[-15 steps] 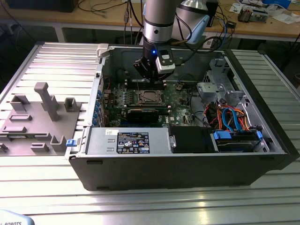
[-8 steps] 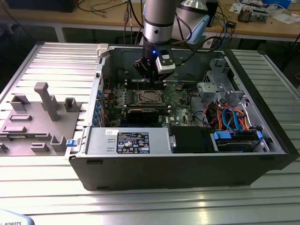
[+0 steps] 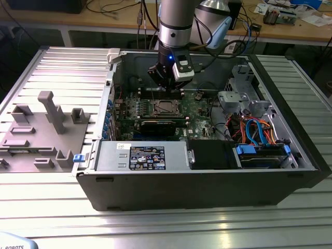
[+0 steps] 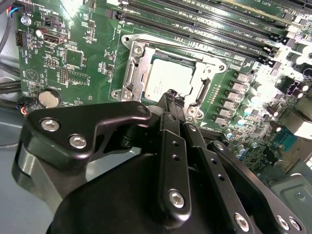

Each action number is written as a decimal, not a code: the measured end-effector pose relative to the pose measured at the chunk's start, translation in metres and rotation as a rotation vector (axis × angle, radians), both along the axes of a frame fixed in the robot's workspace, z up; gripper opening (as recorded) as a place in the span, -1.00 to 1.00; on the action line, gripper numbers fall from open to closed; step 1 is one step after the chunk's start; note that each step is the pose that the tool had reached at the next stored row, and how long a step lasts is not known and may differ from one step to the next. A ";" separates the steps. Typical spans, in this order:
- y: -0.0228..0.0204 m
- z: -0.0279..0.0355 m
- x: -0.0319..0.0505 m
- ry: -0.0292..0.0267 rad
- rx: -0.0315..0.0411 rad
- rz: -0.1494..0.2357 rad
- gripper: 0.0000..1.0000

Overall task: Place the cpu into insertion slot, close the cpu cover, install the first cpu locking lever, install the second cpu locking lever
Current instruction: 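Install the first cpu locking lever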

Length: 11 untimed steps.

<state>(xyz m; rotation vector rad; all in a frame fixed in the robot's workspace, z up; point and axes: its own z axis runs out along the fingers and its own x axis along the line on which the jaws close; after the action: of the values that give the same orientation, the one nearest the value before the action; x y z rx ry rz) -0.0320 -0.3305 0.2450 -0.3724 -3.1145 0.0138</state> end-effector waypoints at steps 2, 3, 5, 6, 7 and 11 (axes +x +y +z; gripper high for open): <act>0.0000 0.0000 0.0000 0.0000 0.0000 0.002 -0.79; 0.0000 0.0000 0.0000 0.0000 0.0000 0.002 -0.79; 0.0000 0.0000 0.0000 0.0000 0.0000 0.004 -0.79; 0.0000 0.0000 0.0000 -0.0001 0.0000 0.004 -0.79; 0.0000 0.0000 0.0000 0.0000 0.0000 0.005 -0.79; 0.0000 0.0000 0.0000 0.0000 0.0000 0.009 -0.79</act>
<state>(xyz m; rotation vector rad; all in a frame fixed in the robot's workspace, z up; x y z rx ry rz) -0.0320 -0.3305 0.2450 -0.3588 -3.1162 0.0138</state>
